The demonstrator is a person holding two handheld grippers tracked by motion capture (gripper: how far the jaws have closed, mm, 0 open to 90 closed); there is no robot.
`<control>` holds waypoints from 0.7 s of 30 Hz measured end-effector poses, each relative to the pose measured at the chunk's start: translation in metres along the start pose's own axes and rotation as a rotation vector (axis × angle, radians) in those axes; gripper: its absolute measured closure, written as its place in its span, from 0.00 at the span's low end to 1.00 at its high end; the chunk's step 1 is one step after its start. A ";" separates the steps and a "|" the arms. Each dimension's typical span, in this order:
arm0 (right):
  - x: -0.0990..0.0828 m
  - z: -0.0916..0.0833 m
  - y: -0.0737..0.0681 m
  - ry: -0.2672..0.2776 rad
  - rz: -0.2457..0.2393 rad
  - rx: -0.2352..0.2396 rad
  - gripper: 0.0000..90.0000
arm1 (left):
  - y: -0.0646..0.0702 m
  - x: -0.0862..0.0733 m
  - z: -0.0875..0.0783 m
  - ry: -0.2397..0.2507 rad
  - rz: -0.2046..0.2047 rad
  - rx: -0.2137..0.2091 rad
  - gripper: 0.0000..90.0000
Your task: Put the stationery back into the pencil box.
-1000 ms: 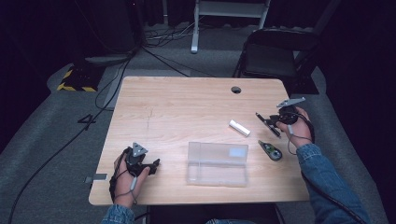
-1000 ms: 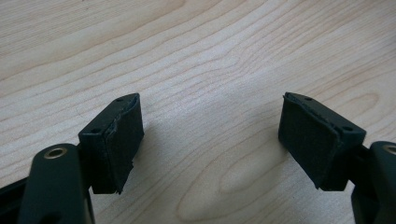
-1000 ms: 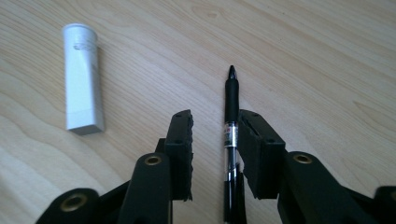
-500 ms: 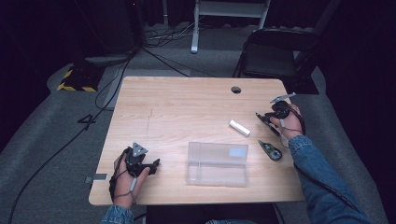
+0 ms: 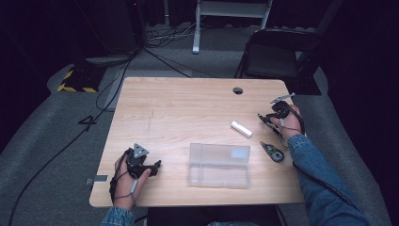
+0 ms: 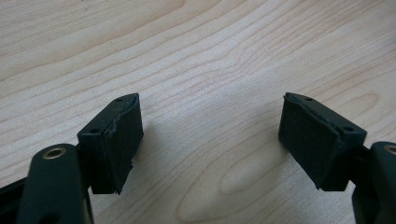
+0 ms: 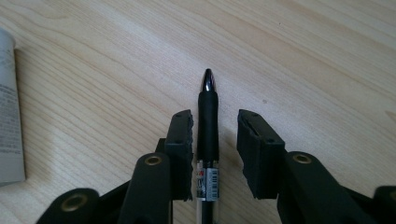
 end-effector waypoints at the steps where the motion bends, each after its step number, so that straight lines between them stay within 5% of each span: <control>1: -0.001 0.001 0.000 -0.003 0.006 0.000 0.74 | 0.000 0.000 0.000 0.000 0.001 0.000 0.25; 21: -0.001 0.003 0.000 -0.011 0.025 0.024 0.89 | 0.000 0.000 0.000 0.000 0.001 -0.003 0.24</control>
Point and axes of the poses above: each handheld gripper's, and its own axes: z roughly forward along the jaws, x roughly out of its top, y roughly to its right, the point moved 3 cm from there along z, roughly forward along the jaws, and after that the axes turned 9 degrees about x, right-handed, at the moved point
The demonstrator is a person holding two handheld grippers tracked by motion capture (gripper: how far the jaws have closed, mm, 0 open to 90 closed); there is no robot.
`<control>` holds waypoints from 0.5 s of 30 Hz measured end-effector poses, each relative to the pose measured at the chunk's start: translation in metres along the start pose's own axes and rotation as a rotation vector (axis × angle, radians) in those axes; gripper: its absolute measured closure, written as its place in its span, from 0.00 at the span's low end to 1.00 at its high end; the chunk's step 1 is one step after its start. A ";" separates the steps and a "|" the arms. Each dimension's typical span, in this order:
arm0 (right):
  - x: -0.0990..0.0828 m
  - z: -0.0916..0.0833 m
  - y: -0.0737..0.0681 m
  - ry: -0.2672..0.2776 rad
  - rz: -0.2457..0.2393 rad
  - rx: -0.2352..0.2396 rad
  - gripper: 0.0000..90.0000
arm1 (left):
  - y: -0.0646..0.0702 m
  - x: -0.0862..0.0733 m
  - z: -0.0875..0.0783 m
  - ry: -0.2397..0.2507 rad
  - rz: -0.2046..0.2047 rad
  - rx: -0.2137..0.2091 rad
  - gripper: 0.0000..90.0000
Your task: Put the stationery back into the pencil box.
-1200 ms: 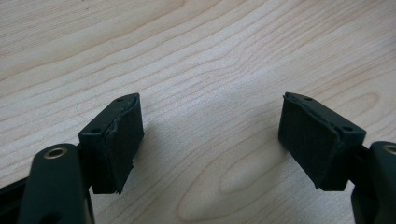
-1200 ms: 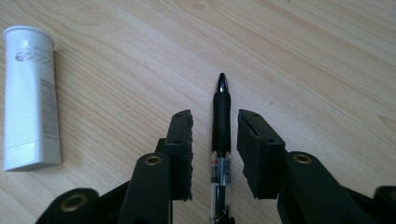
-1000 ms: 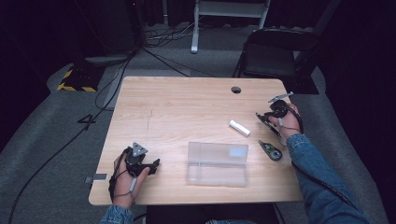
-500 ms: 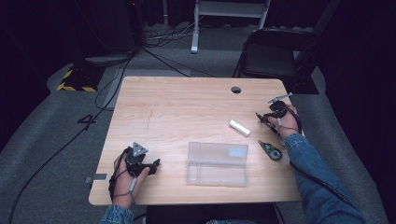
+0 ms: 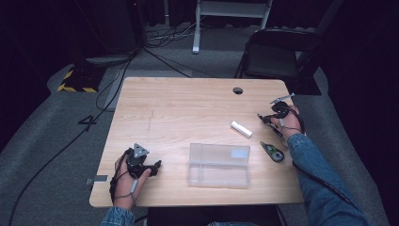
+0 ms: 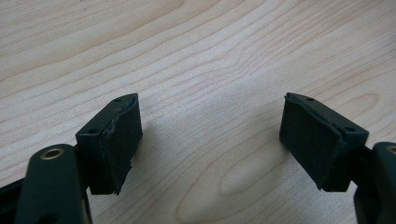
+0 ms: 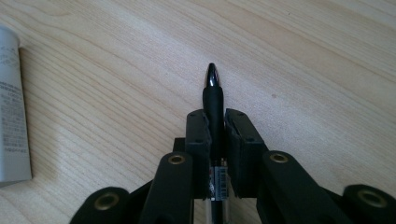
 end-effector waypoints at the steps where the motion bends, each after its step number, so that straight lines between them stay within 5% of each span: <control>1: 0.000 0.000 0.000 -0.003 -0.003 -0.005 0.89 | 0.000 0.000 0.000 0.000 0.000 0.000 0.24; 15: 0.004 -0.011 -0.001 0.011 0.042 0.042 0.90 | 0.000 0.000 0.000 0.001 0.000 0.002 0.24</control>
Point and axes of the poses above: each handheld gripper's, and its own axes: z roughly forward along the jaws, x roughly out of its top, y roughly to its right, the point moved 3 cm from there along z, roughly forward along the jaws, and after that the axes turned 9 degrees about x, right-handed, at the moved point
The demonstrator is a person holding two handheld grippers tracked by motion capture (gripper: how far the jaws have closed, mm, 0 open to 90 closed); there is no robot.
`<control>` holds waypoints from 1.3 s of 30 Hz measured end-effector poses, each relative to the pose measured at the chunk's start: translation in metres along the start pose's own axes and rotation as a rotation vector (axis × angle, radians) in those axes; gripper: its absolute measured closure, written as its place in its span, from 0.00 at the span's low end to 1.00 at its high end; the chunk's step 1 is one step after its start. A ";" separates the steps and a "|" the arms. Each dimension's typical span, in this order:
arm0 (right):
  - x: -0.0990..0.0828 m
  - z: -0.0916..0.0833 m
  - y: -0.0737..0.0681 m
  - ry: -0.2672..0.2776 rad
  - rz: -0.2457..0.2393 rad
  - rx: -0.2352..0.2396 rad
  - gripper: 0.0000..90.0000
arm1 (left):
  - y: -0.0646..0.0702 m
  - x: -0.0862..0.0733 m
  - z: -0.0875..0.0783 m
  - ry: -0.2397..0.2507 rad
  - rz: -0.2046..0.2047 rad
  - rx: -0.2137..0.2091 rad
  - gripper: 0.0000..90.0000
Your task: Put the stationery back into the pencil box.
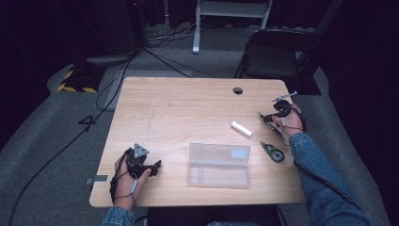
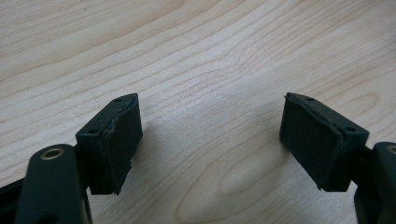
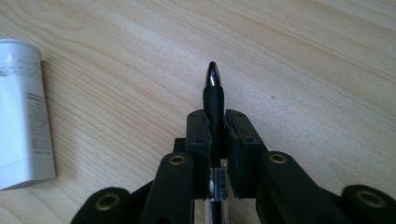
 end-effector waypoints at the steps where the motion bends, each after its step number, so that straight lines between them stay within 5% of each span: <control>1: 0.001 -0.001 -0.001 0.003 0.001 0.002 0.90 | 0.000 0.000 0.000 -0.001 0.000 -0.001 0.24; 18: 0.020 -0.045 -0.035 0.088 -0.057 0.057 0.90 | 0.000 0.000 0.000 0.000 0.000 0.000 0.24; 28: 0.020 -0.066 -0.067 0.170 -0.114 0.146 0.90 | 0.000 0.000 0.000 -0.002 0.001 -0.001 0.24; 33: 0.011 -0.079 -0.096 0.265 -0.150 0.216 0.90 | 0.000 0.000 0.000 0.000 0.000 0.000 0.24; 39: 0.002 -0.079 -0.116 0.294 -0.187 0.275 0.90 | 0.000 0.000 0.000 -0.001 0.001 0.001 0.24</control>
Point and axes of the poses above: each handheld gripper's, and its own axes: z roughly forward along the jaws, x roughly out of its top, y roughly to its right, the point moved 3 cm from there along z, roughly forward along the jaws, and after that the axes turned 9 degrees about x, right-handed, at the moved point
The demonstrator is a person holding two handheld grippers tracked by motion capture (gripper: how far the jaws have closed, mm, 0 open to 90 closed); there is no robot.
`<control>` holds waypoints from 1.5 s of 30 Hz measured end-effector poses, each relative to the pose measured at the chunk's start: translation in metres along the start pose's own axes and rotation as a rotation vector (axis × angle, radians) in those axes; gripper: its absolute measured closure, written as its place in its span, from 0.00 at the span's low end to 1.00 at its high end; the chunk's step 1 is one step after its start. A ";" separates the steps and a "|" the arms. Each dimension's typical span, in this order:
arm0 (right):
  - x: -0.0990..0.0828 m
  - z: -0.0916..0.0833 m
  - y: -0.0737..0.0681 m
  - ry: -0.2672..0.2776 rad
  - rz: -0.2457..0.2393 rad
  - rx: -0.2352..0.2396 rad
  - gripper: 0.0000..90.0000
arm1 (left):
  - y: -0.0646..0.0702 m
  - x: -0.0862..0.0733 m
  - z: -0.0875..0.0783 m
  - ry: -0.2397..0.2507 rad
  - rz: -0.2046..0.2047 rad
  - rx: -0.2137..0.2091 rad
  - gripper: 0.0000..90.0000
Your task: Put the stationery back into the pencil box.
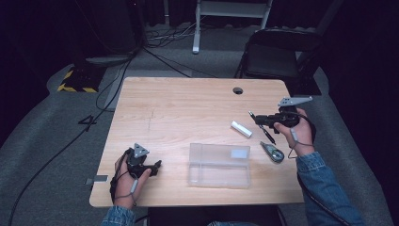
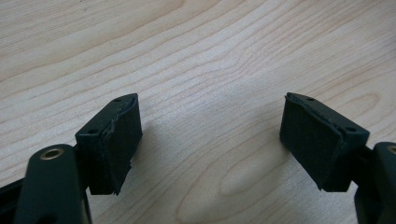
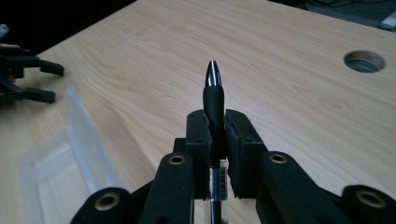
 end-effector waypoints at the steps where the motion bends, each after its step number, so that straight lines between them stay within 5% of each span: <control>1: -0.001 0.001 -0.005 0.008 -0.008 0.012 0.90 | 0.000 0.000 0.000 -0.001 0.000 -0.002 0.24; 12: -0.001 0.009 -0.042 0.047 -0.088 0.113 0.90 | 0.000 0.000 0.000 0.000 0.000 -0.001 0.24; 27: -0.003 0.034 -0.077 -0.006 -0.165 0.186 0.90 | 0.000 0.000 0.000 0.000 0.000 0.000 0.24; 45: -0.021 0.071 -0.098 -0.067 -0.252 0.269 0.90 | 0.000 0.000 0.000 -0.001 0.000 -0.002 0.24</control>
Point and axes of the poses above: each handheld gripper's, and its own axes: z roughly forward along the jaws, x roughly out of its top, y roughly to its right, the point moved 3 cm from there along z, roughly forward along the jaws, and after that the axes turned 9 degrees about x, right-handed, at the moved point
